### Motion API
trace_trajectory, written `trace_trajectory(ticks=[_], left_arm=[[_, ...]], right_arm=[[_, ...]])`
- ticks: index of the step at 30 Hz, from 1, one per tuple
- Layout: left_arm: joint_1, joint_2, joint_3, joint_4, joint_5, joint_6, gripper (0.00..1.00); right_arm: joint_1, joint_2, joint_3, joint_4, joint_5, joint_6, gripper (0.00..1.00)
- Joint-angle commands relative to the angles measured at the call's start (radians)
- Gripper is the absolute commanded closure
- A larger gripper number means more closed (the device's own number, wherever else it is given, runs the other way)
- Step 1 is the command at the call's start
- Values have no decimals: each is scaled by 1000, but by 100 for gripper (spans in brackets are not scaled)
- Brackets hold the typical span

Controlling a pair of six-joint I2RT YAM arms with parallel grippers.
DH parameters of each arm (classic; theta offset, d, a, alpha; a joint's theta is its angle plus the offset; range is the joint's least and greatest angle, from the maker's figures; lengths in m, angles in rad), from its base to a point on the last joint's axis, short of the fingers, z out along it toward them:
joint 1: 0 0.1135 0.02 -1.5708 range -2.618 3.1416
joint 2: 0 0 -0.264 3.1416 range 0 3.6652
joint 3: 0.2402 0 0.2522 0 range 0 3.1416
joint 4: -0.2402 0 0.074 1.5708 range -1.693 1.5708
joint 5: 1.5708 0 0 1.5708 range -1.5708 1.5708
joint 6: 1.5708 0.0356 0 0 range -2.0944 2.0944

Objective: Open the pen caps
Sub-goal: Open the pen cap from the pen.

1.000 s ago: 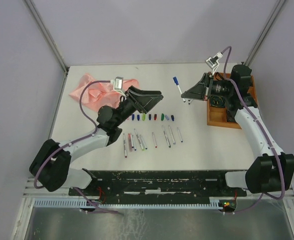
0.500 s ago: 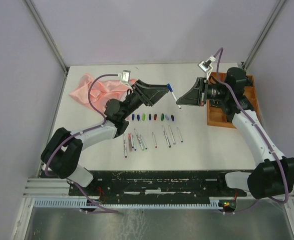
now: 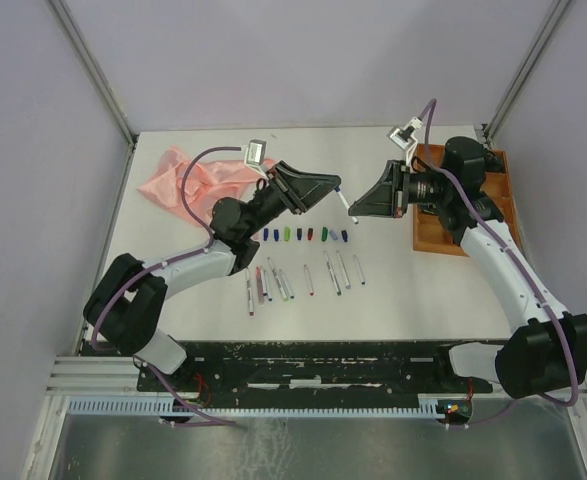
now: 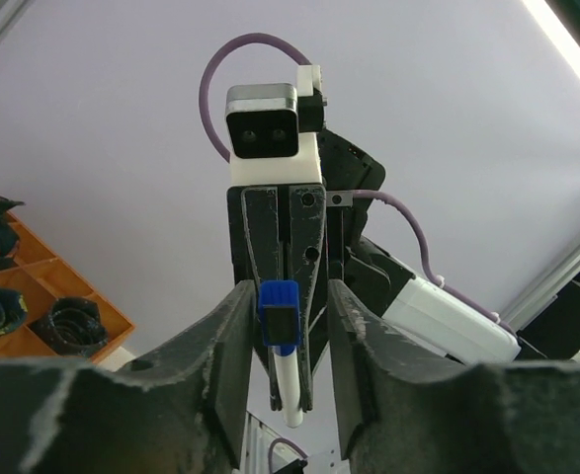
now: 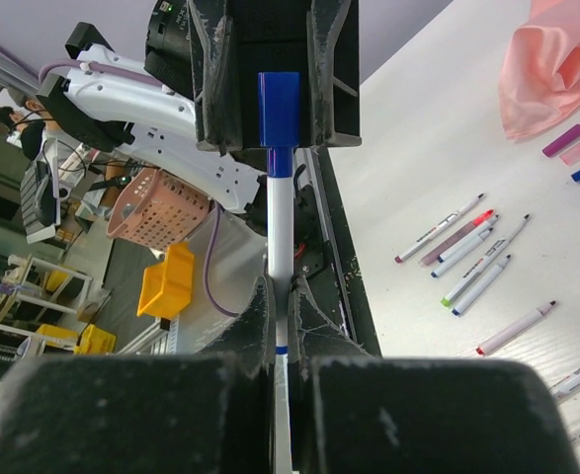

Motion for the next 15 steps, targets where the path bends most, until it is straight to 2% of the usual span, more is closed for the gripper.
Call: trace_trajectory(ticks=[1,5,8,11,12,15], left_arm=[[-8,0,36,53,29,-50,61],[-11,-1,28,54,39,-54,71],[-11,-2,20,60,48,-57,75],[-11,-4,11,64,53,-55,90],[-11,-5,7,64,55,-52,96],[-15,-11,-9,63,56,-38,97]], right_arm=[[5,-5,15,-12,-6,-49,100],[5,-5,19,-39,-1,-76,100],[5,-5,21,-57,4,-96,100],[4,-8,22,-79,4,-132,100],[5,-11,21,-93,8,-153,93],[5,-32,21,-140,29,-218,68]])
